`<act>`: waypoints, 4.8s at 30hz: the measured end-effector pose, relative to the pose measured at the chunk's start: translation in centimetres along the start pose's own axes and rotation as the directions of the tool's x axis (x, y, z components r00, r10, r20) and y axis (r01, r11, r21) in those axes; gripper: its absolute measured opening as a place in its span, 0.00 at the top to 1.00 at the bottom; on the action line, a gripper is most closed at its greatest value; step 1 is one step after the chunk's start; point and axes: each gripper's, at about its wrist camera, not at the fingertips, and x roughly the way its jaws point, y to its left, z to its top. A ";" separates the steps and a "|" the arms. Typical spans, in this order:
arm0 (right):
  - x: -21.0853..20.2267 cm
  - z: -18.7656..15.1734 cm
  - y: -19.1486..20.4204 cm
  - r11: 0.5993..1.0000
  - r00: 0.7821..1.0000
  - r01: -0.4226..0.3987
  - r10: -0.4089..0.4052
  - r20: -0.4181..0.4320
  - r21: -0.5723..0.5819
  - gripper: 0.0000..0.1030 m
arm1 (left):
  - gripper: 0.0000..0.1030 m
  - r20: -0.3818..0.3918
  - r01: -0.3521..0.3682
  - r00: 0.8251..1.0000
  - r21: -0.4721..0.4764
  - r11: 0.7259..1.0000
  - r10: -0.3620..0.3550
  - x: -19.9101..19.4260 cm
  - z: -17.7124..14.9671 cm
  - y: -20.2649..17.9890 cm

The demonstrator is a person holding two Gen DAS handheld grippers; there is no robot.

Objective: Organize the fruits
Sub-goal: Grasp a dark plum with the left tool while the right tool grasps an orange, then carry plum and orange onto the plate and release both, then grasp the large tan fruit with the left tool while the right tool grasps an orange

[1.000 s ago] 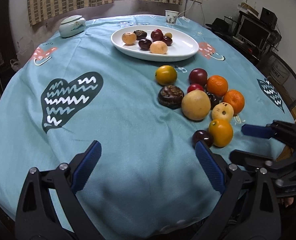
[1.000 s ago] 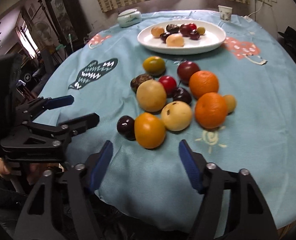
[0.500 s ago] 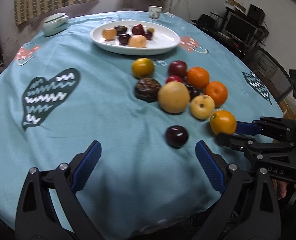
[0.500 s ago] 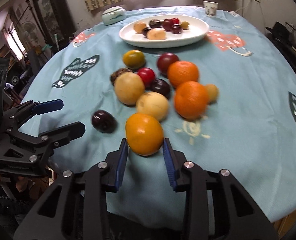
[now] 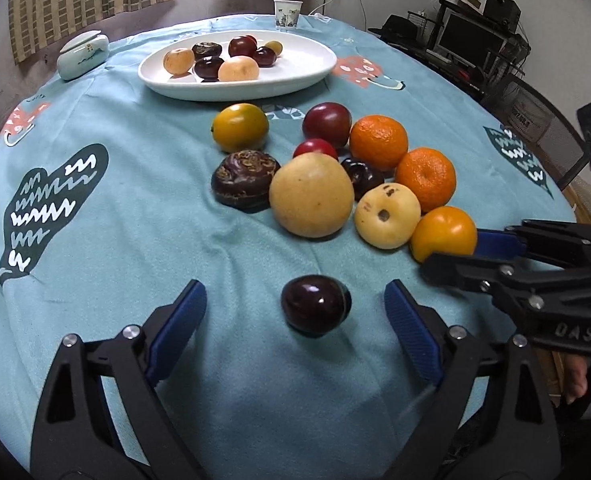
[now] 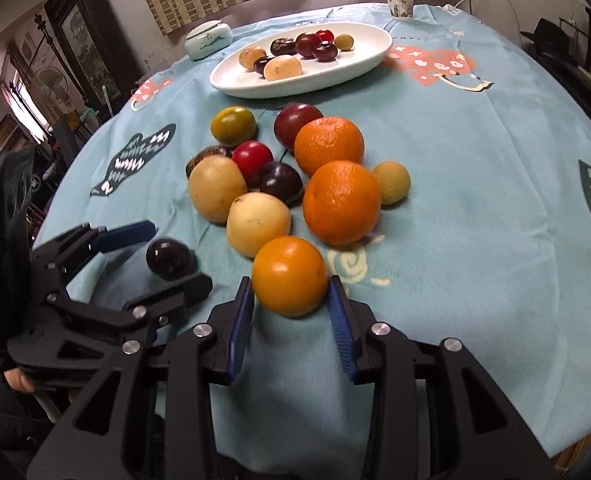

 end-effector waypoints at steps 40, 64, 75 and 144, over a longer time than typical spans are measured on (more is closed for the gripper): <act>-1.1 10.7 1.5 0.995 0.997 -0.031 0.037 0.069 -0.093 0.63 | 0.70 0.152 -0.057 0.987 -0.020 0.998 0.059 -2.9 14.0 6.5; 11.0 26.2 -4.2 0.991 0.993 0.118 -0.117 0.010 -0.071 0.64 | 0.68 0.008 -0.093 0.996 -0.047 0.995 0.093 10.4 26.5 10.1; 7.7 27.3 -4.4 0.969 0.965 0.236 -0.226 0.130 -0.067 0.18 | 0.10 0.121 -0.123 0.983 -0.127 0.984 0.138 4.8 26.3 10.8; -0.9 4.1 -3.6 0.995 0.999 -0.027 0.030 -0.034 0.093 0.61 | 0.56 -0.040 0.065 0.997 -0.015 0.998 -0.066 2.4 5.6 0.2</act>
